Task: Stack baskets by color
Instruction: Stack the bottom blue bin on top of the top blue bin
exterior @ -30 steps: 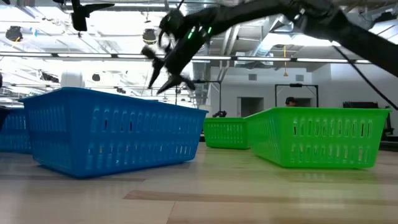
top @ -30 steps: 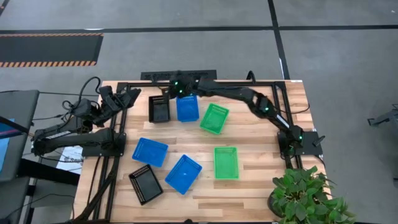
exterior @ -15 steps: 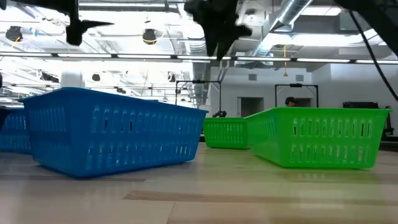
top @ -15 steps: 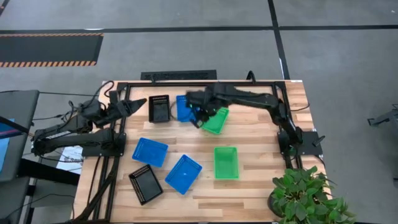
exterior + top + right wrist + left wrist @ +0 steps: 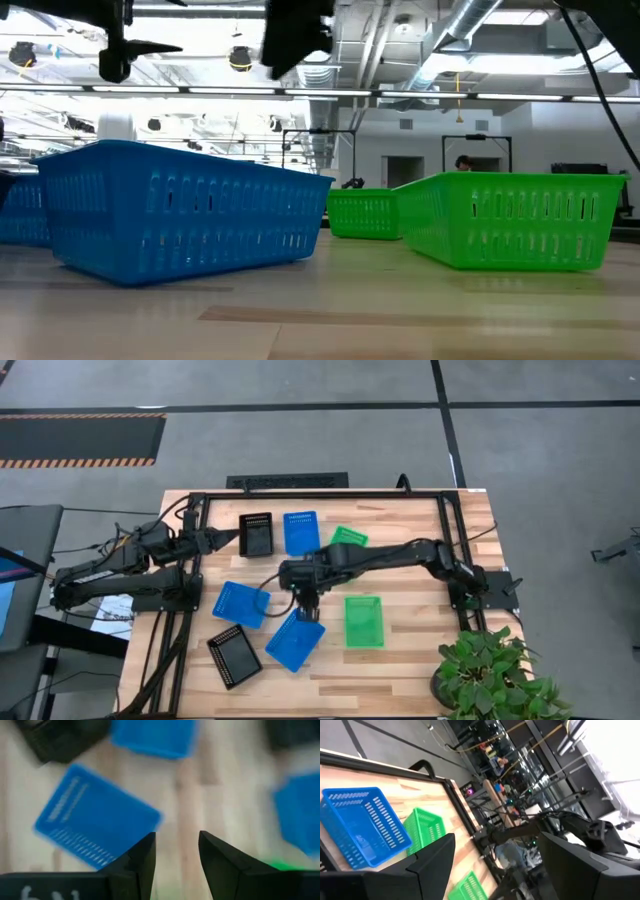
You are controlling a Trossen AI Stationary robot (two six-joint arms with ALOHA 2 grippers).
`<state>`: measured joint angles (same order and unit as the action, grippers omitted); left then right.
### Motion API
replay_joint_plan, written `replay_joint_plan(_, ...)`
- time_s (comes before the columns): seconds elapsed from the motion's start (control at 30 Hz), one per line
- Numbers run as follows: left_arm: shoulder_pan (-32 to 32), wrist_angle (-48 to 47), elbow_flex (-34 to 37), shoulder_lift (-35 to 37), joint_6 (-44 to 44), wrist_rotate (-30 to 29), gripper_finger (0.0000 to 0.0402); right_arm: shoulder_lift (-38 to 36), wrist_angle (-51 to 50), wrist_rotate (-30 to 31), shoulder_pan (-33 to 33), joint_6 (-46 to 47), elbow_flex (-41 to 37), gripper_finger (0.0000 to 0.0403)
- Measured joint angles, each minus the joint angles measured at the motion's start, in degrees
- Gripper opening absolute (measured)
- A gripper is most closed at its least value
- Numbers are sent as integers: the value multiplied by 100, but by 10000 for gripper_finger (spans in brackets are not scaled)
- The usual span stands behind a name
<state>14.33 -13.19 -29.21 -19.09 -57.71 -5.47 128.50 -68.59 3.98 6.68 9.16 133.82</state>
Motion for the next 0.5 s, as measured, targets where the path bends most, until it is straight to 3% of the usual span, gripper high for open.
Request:
replay_joint_plan(0.27,0,-83,0,57,212,261,274,464,1053,-632,-34,-1737,-6,169)
replay_joint_plan(0.5,2,-169,-2,155,157,222,274,989,1620,-1035,105,-2370,-7,169)
